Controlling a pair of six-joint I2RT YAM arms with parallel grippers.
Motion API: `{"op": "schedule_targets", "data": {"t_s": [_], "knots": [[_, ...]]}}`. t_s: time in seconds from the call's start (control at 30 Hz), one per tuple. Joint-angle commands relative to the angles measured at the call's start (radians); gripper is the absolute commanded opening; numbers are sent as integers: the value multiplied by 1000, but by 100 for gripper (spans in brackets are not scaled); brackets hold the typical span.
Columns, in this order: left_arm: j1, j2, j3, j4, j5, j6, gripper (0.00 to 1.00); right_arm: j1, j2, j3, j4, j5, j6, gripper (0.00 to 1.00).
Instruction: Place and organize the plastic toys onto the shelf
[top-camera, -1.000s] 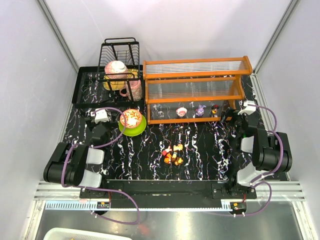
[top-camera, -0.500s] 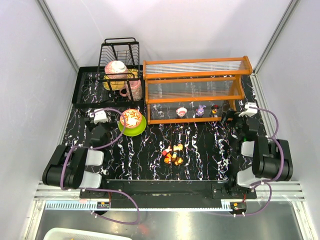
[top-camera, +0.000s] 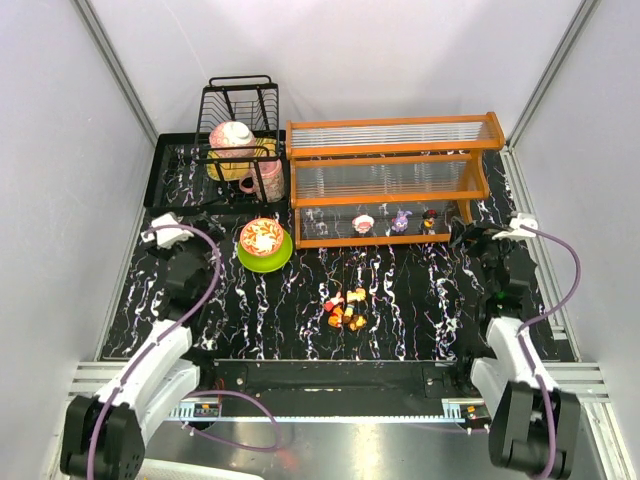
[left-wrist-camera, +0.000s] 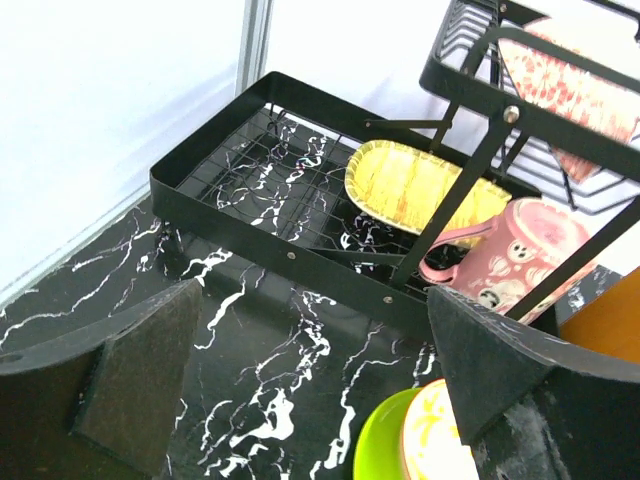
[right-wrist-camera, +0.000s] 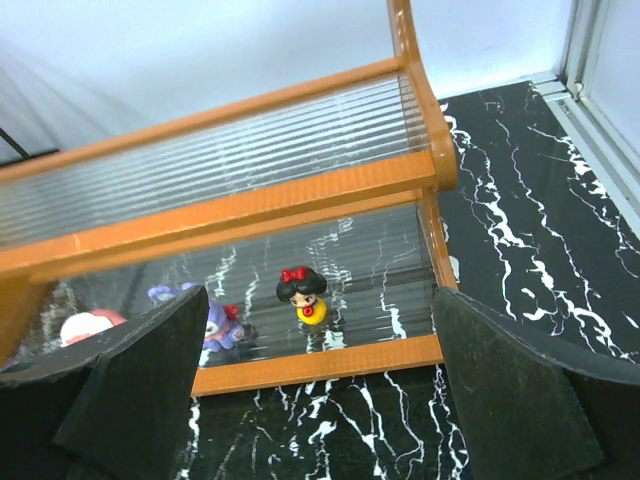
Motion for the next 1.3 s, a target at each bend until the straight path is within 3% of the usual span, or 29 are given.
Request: {"op": "schedule_targets", "data": {"t_s": [0.0,0.07,0.23,0.37,0.6,0.73,0.83,1.03,1.27], "knots": [[-3,-127,148,-507,-91,-293,99,4,-174,32,-239,153,126,100],[-4,-174,188,-664,-71,-394,99,4,-242,69,-421,186,210,100],[-4,-192,338,-876,-44,-423,99,4,-271,267,-900,177,203,100],[-3,-191,496,-1039,34,-461,99,4,-257,336,-1046,148,344,100],[-4,-258,547,-1144,309,-461,99,4,-259,306,-1030,11,389,100],[-4,-316,515,-1159,421,-452,99,4,-196,309,-1073,52,384,100],[-4,-346,499,-1191,456,-443,99,3,-144,301,-1084,86,399,100],[-4,-375,459,-1214,521,-455,99,3,-30,330,-1079,-41,407,100],[-15,-329,442,-1213,582,-447,99,6,-53,370,-1159,-90,373,100]]}}
